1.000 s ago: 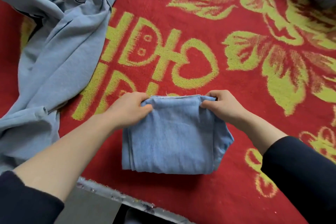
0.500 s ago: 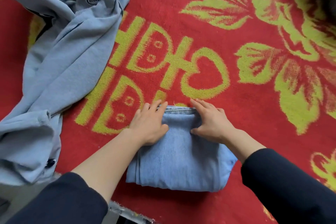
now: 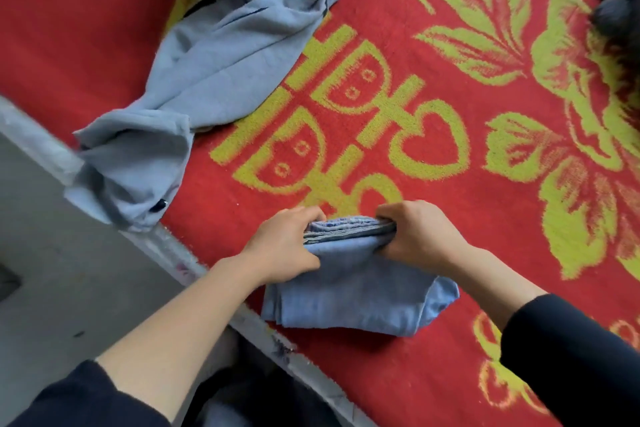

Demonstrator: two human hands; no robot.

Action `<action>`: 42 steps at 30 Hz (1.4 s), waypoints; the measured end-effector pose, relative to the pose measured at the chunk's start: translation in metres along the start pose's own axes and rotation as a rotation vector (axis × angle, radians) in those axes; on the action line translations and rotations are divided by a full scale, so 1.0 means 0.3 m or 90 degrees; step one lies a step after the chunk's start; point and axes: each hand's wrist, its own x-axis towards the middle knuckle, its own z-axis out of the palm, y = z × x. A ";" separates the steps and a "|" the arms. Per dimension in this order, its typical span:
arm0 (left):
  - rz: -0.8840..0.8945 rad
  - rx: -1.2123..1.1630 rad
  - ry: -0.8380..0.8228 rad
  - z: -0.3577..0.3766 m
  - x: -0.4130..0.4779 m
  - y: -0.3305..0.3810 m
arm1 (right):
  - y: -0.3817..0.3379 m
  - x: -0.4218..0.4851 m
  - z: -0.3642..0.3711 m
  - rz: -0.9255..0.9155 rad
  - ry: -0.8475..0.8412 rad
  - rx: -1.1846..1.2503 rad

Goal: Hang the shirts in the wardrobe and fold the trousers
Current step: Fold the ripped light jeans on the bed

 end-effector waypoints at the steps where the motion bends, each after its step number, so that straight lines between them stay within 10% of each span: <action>1: -0.009 -0.029 -0.015 -0.019 -0.043 -0.010 | -0.033 -0.012 -0.024 -0.009 -0.024 0.025; 10: -0.080 -0.163 0.054 -0.141 -0.589 -0.311 | -0.597 -0.017 -0.061 -0.147 -0.195 0.014; 25: -0.293 -0.180 0.327 -0.079 -1.877 -1.324 | -2.093 -0.186 0.592 -0.430 -0.283 -0.096; 32: -0.432 -0.183 0.529 -0.060 -2.317 -1.712 | -2.721 -0.214 0.841 -0.558 -0.260 -0.213; 42: -0.568 -0.170 0.531 -0.198 -2.537 -2.199 | -3.265 -0.031 1.079 -0.619 -0.209 -0.276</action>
